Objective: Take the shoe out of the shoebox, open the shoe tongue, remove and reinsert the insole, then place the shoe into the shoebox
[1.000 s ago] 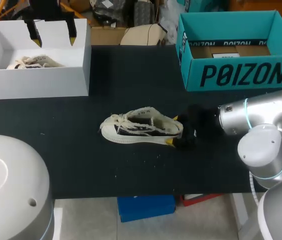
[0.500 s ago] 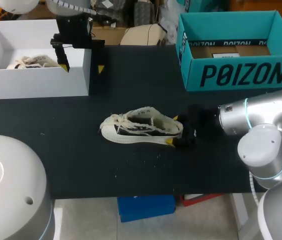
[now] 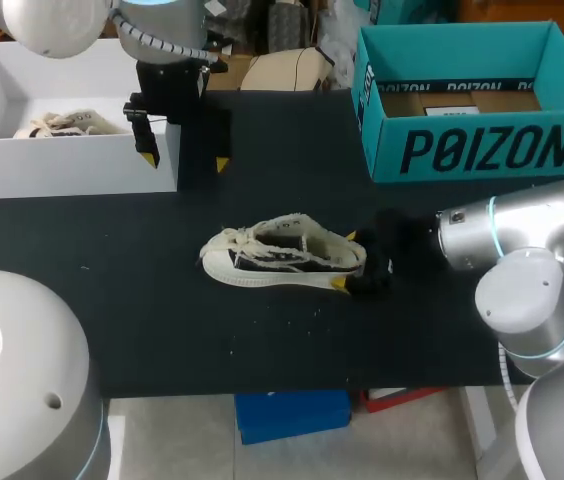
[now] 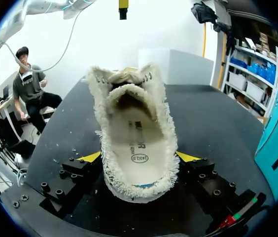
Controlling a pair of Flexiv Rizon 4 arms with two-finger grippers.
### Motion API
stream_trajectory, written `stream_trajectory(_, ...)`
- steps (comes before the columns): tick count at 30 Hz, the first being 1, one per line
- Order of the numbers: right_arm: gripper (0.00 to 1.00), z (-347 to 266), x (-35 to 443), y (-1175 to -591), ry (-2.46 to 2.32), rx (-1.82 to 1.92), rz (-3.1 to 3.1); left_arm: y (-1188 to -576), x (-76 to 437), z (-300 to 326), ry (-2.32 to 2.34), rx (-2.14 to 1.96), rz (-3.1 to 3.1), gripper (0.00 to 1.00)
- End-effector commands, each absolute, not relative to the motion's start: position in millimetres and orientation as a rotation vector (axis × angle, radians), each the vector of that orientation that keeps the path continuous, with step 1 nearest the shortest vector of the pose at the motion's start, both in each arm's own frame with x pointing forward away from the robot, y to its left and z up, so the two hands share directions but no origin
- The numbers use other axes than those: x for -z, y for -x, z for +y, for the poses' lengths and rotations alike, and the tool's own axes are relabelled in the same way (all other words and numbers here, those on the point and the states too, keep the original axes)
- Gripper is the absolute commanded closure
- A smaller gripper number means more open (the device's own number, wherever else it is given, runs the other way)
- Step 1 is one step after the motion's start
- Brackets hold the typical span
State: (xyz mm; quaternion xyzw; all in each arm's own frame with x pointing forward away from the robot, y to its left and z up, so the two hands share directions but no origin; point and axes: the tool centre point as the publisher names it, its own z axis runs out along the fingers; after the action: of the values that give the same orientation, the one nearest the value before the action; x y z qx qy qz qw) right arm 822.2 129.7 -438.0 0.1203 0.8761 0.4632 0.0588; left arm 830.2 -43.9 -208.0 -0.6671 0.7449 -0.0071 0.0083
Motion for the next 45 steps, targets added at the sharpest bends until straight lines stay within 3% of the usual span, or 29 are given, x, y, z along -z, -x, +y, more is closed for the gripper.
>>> stream_trajectory(1, 1.0, 130.6, 440.4, -822.5, -0.367, -1.402, 2.652, -830.9, 209.7, -44.6, 2.085, 0.021, 2.327, 0.0)
stream_trajectory(9, 1.0, 130.6, 440.4, -822.5, -0.367, -1.402, 2.652, -830.9, 209.7, -44.6, 2.085, 0.021, 2.327, 0.0)
stream_trajectory(45, 1.0, 130.6, 440.4, -822.5, -0.367, -1.402, 2.652, -802.4, 296.8, -153.1, 1.984, -0.318, 2.257, 0.0)
